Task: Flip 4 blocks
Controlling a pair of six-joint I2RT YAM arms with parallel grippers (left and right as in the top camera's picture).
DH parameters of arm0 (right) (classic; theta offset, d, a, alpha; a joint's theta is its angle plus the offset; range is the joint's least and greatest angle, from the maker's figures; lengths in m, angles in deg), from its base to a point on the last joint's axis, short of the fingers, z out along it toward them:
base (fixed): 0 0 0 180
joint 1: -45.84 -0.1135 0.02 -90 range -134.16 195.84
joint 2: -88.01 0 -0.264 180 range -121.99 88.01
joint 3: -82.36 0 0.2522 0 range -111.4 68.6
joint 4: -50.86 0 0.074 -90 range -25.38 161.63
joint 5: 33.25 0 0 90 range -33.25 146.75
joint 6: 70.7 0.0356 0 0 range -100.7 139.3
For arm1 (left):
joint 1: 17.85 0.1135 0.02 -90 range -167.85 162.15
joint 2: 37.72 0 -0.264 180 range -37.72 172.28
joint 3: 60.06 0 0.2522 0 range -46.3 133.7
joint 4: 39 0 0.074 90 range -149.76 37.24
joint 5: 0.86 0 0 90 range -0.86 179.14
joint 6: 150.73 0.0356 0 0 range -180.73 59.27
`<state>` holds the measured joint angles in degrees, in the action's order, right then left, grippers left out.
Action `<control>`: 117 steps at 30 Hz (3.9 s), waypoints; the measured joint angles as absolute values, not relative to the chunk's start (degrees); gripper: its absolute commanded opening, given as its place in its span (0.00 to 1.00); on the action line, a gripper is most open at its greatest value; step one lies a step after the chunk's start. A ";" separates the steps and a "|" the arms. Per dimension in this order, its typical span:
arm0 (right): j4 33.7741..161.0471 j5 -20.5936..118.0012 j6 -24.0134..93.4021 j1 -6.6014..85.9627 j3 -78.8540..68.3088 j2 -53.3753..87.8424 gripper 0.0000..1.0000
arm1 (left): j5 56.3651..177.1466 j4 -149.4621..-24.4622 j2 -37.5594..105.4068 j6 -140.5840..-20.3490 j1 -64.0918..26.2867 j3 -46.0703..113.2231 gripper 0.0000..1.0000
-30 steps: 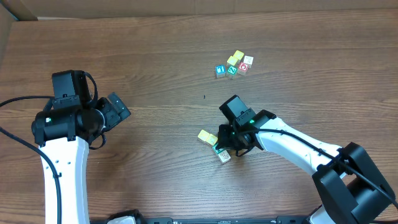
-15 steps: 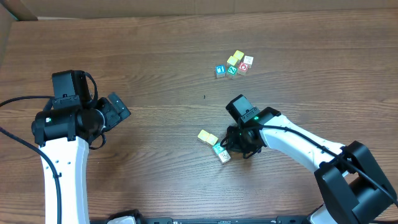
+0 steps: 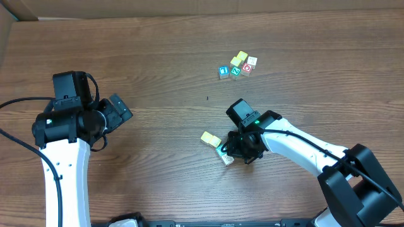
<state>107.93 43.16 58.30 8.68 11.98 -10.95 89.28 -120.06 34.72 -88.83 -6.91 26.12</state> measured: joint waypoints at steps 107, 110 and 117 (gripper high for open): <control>116.37 59.69 20.60 -2.19 -7.71 -22.27 0.52 | 90.94 -121.38 44.45 -88.65 8.41 25.34 1.00; 116.26 59.03 20.60 -2.19 -7.71 -22.27 0.49 | 90.94 -121.38 44.45 -88.65 8.41 25.34 1.00; 116.33 58.44 20.79 -2.19 -7.71 -22.27 0.45 | 90.92 -121.38 44.45 -88.65 8.41 25.34 1.00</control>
